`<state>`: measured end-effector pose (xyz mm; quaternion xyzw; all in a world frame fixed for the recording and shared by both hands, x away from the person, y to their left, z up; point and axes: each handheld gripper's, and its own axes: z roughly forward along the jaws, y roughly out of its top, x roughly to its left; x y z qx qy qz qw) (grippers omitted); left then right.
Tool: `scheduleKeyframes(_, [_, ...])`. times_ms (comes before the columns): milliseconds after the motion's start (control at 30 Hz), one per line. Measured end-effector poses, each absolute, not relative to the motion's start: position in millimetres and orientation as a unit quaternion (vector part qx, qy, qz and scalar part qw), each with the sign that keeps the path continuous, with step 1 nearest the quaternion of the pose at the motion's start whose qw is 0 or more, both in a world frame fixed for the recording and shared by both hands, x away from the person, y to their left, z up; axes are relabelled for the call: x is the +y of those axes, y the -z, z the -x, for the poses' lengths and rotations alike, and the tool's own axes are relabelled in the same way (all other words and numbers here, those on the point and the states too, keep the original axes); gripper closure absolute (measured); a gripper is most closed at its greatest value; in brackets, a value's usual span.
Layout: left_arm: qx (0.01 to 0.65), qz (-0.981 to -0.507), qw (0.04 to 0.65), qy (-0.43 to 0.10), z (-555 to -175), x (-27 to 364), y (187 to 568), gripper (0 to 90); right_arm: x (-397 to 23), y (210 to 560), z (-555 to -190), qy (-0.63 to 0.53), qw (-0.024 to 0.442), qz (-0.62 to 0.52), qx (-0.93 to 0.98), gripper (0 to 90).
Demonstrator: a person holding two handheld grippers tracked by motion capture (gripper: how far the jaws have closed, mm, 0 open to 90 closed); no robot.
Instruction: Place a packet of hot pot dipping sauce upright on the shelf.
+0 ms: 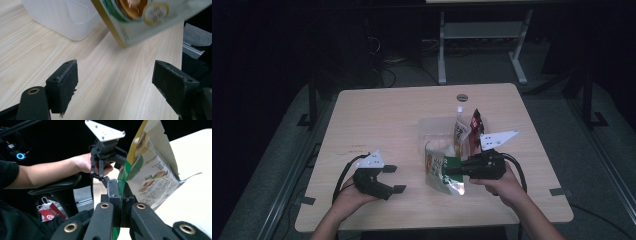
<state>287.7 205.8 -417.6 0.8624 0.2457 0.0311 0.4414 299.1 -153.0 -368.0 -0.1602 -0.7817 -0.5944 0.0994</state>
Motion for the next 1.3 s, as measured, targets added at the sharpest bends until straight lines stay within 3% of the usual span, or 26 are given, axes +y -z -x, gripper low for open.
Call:
scheduleKeyframes(700, [0.237, -0.868, 0.435, -0.026, -289, 204, 419, 19.3, -174, 323, -346, 0.599, 0.014, 0.189, -0.778, 90.0])
scheduleKeyframes(1300, [0.234, -0.872, 0.429, -0.024, -289, 204, 421, 19.1, -180, 339, -365, 0.583, 0.012, 0.217, -0.783, 90.0])
